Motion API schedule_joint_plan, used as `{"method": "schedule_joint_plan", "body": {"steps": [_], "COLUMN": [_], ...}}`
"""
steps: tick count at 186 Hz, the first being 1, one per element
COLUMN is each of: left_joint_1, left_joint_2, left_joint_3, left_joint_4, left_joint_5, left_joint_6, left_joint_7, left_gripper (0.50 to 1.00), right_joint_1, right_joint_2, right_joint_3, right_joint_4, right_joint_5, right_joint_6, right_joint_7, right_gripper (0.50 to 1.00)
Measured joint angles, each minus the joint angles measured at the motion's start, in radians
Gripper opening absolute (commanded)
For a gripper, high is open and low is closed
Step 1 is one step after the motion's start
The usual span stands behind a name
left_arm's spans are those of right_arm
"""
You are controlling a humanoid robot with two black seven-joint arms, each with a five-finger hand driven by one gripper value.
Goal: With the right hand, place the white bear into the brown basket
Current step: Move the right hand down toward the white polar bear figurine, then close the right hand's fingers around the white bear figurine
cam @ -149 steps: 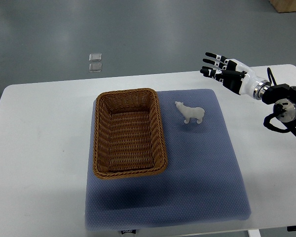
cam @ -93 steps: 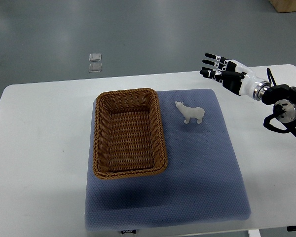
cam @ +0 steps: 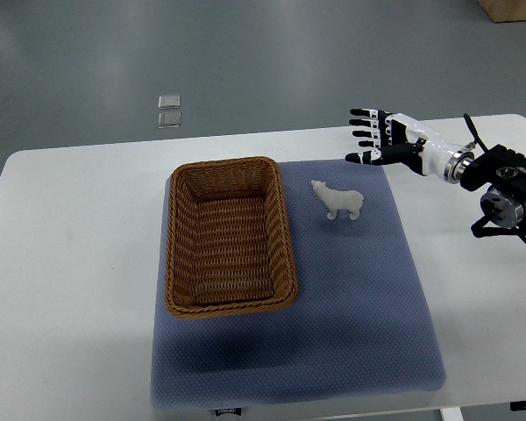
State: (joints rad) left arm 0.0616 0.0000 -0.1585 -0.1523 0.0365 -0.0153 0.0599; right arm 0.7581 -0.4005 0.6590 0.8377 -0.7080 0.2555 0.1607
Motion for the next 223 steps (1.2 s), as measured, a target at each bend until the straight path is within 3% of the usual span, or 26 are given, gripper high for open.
{"method": "schedule_joint_plan", "body": {"steps": [74, 157, 223], "left_joint_1": [0.0, 0.0, 0.0], "left_joint_2": [0.0, 0.0, 0.0], "left_joint_3": [0.0, 0.001, 0.001], "left_joint_4": [0.002, 0.003, 0.004], "left_joint_5": [0.001, 0.0, 0.0], "left_joint_6": [0.0, 0.0, 0.0], "left_joint_7": [0.0, 0.0, 0.0], "left_gripper": [1.0, 1.0, 1.0], "right_joint_1": [0.007, 0.077, 0.109], "right_joint_2": [-0.012, -0.002, 0.045], "right_joint_3": [-0.047, -0.179, -0.259], "right_joint_4": [0.002, -0.006, -0.084], "right_joint_5": [-0.373, -0.478, -0.522], "right_joint_6": [0.009, -0.002, -0.053], "right_joint_7": [0.035, 0.043, 0.042], "right_gripper": [0.926, 0.919, 0.907]}}
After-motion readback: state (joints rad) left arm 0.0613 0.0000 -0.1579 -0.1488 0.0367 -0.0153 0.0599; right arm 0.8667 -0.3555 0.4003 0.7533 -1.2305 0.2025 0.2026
